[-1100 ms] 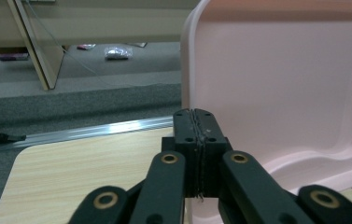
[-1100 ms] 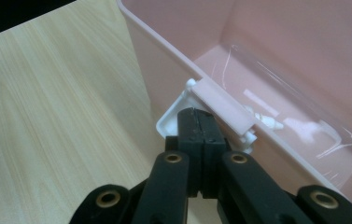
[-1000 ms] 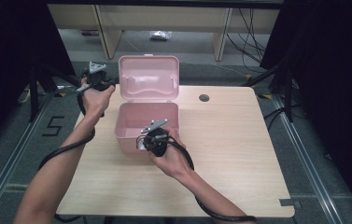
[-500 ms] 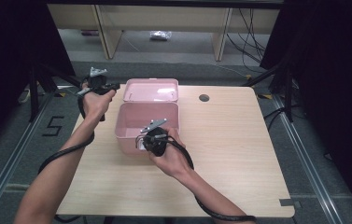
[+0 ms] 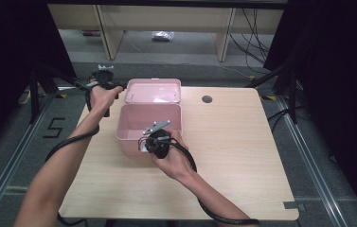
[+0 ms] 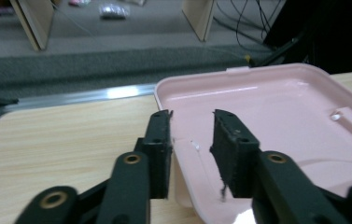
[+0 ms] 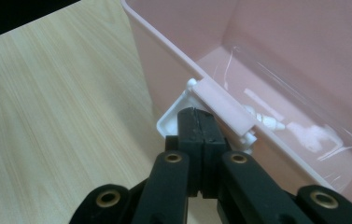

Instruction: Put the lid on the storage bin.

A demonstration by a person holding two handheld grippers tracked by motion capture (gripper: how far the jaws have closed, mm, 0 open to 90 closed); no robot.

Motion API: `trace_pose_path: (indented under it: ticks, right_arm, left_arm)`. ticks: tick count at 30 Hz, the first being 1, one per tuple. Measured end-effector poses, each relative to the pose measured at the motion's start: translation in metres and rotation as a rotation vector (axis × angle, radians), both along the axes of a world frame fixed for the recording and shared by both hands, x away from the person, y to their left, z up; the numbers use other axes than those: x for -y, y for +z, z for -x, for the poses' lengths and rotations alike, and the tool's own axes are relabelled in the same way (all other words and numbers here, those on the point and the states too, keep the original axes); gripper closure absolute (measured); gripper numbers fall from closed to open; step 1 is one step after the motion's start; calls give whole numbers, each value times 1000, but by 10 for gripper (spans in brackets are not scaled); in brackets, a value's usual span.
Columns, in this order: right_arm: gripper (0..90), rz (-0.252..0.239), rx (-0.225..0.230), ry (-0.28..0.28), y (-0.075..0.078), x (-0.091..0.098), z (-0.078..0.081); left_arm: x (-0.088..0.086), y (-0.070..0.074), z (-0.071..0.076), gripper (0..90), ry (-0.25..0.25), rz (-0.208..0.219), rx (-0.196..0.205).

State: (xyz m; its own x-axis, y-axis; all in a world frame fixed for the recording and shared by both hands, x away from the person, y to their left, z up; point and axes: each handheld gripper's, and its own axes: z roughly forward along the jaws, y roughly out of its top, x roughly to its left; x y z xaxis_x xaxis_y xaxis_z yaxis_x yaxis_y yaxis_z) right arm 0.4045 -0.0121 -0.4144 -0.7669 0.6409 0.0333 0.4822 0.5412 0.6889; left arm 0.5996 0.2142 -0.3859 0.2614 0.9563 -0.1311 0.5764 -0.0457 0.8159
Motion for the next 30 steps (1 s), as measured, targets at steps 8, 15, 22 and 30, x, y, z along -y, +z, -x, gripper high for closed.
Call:
trace_pose_path:
  ticks: [8, 15, 22, 30]
  right_arm:
    - [900, -11, 9, 8, -1, 2, -1]
    - [900, -18, 5, 11, -2, 2, -1]
    - [900, -20, 16, 18, -2, 4, -2]
    - [900, -27, 11, 12, -2, 4, -1]
  left_arm:
    - [9, -15, -36, 611, 21, -21, -107]
    - [11, -27, -52, 614, 44, -20, -162]
    - [9, -29, -59, 626, 51, -24, -181]
    - [7, -34, -62, 673, 60, 8, -224]
